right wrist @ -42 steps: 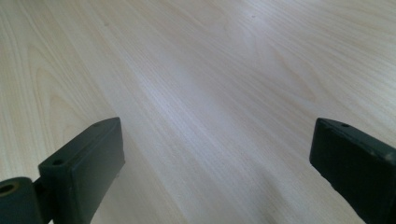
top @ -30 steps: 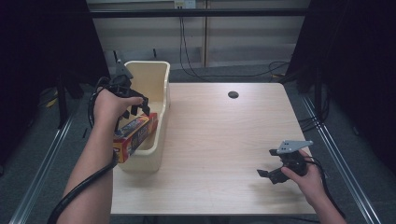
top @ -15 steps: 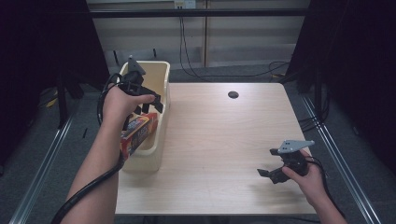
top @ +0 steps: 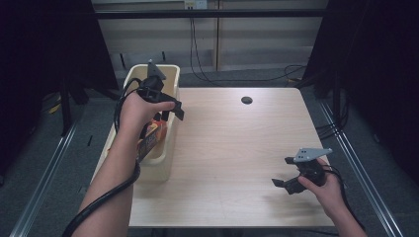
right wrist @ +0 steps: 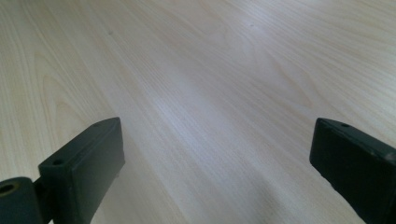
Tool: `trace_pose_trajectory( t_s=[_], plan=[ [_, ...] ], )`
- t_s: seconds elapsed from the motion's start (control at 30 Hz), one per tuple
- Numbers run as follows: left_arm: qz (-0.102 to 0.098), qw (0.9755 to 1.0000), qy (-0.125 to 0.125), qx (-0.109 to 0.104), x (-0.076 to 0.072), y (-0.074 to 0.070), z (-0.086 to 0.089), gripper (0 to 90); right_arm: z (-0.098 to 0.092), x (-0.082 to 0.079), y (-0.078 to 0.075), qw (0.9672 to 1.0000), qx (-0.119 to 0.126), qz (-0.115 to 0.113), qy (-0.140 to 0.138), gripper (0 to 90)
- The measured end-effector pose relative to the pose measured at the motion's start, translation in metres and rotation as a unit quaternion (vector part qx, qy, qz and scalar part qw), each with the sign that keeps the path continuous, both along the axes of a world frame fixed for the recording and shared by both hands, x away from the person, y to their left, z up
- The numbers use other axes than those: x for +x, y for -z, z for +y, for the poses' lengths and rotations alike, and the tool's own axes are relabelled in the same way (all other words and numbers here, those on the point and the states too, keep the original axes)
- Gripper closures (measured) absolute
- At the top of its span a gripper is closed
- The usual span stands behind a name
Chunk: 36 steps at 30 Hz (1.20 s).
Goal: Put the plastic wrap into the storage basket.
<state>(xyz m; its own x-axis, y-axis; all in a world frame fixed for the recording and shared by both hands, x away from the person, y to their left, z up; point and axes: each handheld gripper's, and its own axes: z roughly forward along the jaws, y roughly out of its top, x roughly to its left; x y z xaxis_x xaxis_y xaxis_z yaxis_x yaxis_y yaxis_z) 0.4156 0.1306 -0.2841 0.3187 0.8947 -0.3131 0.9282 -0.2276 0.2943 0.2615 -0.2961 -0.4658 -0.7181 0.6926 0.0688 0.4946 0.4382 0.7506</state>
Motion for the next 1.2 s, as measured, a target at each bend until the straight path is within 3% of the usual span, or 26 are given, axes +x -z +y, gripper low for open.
trace_pose_trajectory(
  t_s=[0.23,0.47,0.83,1.2],
  plan=[
    [-0.007,0.9994,0.034,-0.004,-0.004,0.003,-0.015,18.2,0.001,0.001,0.001,1.0,-0.003,0.001,-0.001,3.2],
    [-0.012,0.9986,0.05,-0.01,-0.007,0.003,-0.025,18.1,0.001,0.001,0.001,1.0,-0.003,0.001,-0.001,3.3],
    [-0.024,0.9953,0.092,-0.017,-0.012,0.007,-0.047,18.6,0.0,0.001,0.001,1.0,0.001,0.001,-0.002,3.2],
    [-0.023,0.9932,0.11,-0.029,-0.016,0.02,-0.062,17.0,0.0,0.0,0.0,1.0,0.001,0.001,0.0,3.2]
  ],
)
